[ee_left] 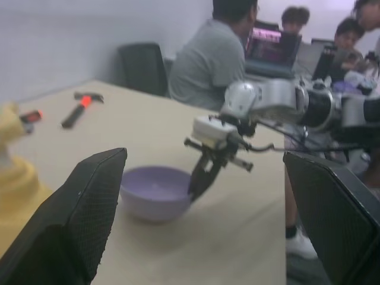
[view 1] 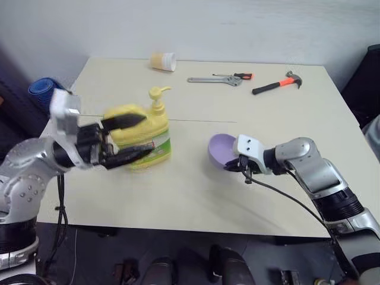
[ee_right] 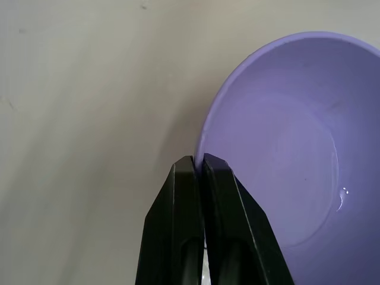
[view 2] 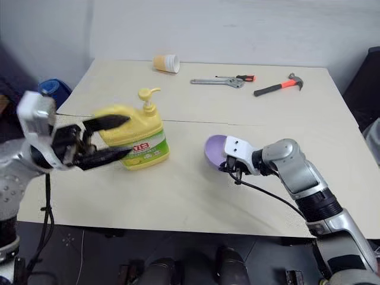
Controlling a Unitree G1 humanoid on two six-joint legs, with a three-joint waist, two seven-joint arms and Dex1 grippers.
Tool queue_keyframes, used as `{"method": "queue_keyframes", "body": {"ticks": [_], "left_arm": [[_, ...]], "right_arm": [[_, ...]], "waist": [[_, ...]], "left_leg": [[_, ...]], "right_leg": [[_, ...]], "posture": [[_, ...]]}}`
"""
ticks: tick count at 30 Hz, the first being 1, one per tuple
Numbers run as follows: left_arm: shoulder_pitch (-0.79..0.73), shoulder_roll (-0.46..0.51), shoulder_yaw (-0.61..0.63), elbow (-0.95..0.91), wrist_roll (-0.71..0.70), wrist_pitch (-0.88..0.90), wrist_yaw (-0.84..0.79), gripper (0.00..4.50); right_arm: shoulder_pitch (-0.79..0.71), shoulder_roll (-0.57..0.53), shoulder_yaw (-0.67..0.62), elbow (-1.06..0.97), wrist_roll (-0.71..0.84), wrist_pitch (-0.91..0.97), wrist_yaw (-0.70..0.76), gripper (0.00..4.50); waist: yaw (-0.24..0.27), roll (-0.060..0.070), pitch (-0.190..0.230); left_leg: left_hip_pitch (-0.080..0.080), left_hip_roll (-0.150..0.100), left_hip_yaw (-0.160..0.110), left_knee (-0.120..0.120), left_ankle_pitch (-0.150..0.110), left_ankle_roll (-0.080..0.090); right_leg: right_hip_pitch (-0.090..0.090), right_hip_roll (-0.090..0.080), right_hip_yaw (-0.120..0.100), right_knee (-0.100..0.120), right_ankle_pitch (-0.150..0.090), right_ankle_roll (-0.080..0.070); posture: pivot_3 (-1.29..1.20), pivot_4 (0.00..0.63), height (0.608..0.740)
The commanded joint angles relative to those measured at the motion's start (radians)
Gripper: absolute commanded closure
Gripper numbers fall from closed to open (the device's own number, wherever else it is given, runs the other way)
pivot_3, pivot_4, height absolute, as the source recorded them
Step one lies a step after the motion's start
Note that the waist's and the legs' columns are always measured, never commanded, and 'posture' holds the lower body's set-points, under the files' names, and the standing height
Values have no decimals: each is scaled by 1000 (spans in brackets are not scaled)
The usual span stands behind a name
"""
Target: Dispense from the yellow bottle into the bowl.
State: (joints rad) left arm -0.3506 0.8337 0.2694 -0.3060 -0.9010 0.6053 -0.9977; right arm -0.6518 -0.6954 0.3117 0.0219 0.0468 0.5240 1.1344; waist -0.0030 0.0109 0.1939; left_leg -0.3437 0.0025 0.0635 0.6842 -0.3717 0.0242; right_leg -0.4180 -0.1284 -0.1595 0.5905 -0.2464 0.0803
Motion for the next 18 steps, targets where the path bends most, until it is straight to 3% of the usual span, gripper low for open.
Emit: {"method": "queue_keyframes", "body": {"ticks": [1, 3, 4, 11, 18], "left_arm": [[34, 16, -16, -32, 63, -49, -40, 0], [41, 7, -21, -32, 71, -54, -41, 0], [41, 4, -23, -32, 74, -55, -41, 0], [60, -6, -26, -40, 81, -49, -35, 0], [119, -41, -21, -54, 75, -59, -26, 0]], "right_arm": [[20, 45, -2, -2, 7, -8, -36, 4473], [34, 66, 2, 32, -6, -27, -63, 4473], [39, 69, 6, 43, -8, -50, -58, 4252], [82, 110, -69, 68, 20, -162, -112, 2061], [138, 117, -100, 141, 20, -339, -122, 2061]], "waist": [[-1, 0, 0], [0, 0, 0], [1, 0, 0], [2, 0, 0], [2, 0, 0]], "left_leg": [[1, 0, 1, 0, 0, -1], [2, 1, 1, 0, 1, -1], [3, 1, 1, 0, 1, -2], [2, 1, 0, 0, 1, -1], [2, 0, 0, 0, 1, -1]], "right_leg": [[0, 0, 0, 1, 0, 0], [0, 1, 1, 1, 0, -1], [1, 1, 1, 2, 1, -1], [1, 0, 2, 1, 1, -1], [1, -1, 1, 1, 1, -1]], "posture": [[0, 150, 740], [0, 150, 740], [0, 150, 740], [0, 150, 740], [0, 150, 740]]}}
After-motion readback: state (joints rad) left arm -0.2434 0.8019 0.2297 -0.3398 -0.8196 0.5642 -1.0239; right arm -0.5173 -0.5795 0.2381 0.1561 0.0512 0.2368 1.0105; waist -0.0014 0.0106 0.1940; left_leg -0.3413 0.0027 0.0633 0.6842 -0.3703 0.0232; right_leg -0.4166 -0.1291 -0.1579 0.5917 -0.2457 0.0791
